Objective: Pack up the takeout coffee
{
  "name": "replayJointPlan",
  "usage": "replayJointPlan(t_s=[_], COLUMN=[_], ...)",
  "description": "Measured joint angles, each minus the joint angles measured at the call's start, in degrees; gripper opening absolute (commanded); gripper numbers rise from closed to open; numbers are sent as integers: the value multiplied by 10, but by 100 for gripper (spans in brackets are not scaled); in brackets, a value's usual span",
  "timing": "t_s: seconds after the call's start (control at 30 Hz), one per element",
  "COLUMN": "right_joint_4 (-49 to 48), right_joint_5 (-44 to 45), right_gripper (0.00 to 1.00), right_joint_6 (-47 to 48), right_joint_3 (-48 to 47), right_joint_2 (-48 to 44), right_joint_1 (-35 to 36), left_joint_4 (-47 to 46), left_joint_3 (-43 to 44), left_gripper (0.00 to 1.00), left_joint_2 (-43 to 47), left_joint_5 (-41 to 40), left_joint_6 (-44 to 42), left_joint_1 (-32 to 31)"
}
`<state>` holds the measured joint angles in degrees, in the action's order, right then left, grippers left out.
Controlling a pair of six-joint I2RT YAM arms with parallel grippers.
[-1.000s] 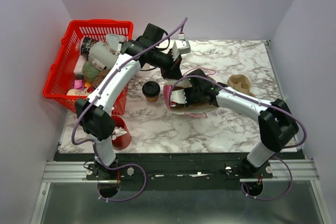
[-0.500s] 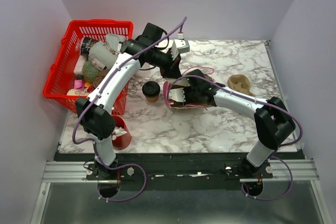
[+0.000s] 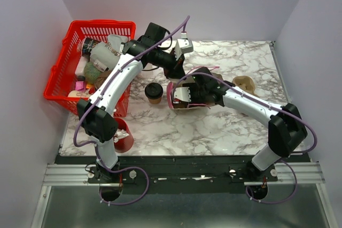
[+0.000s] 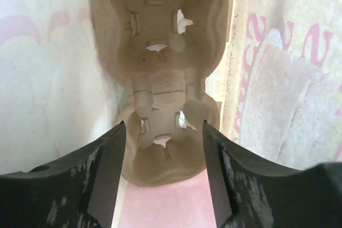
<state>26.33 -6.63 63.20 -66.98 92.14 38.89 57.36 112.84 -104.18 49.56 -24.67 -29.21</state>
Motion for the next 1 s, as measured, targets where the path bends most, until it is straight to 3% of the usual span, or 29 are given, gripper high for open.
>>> replayJointPlan(t_s=[0.47,0.53,0.6,1.0], right_joint_4=[98,97,83,36], right_joint_5=[-35,-47,-58,-131], right_gripper=[76,76,83,84], right_joint_6=[-45,-58,-73,-147], right_joint_3=[-21,-30,-34,-18], right_joint_2=[-66,-90,-128,-276], right_joint_1=[0,0,0,0], left_joint_4=[-38,-43,-48,-125], left_joint_3=[-8,-27,-49,-163], left_gripper=[0,0,0,0], left_joint_2=[12,23,34,110], left_joint_5=[8,6,2,-14], left_joint_6=[5,6,5,24], left_joint_1=[0,-2,-4,-33])
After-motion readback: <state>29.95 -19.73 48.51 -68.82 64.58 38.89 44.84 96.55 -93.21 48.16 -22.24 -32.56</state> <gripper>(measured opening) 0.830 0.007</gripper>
